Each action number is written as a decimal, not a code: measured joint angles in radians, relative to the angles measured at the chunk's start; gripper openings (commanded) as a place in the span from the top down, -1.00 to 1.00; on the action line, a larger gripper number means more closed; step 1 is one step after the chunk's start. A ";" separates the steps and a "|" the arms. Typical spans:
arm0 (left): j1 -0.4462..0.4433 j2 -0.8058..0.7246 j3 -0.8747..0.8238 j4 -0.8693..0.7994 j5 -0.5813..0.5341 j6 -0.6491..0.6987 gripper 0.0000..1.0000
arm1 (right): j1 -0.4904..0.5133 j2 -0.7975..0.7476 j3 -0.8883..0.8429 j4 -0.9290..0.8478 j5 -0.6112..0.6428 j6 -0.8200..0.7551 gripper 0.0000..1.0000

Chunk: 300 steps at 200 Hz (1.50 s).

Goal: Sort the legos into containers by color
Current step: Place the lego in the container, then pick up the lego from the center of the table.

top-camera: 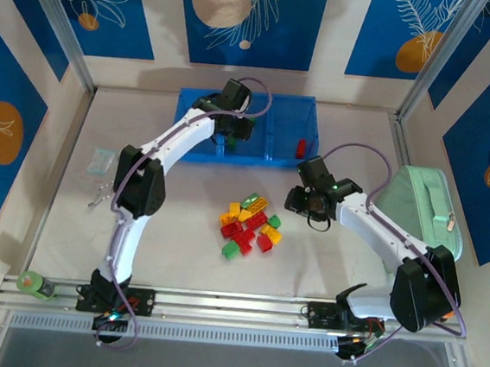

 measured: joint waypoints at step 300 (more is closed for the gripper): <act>-0.008 -0.989 -1.262 0.293 0.114 -0.172 -0.51 | 0.200 0.572 0.594 -0.153 -0.060 -0.087 -0.12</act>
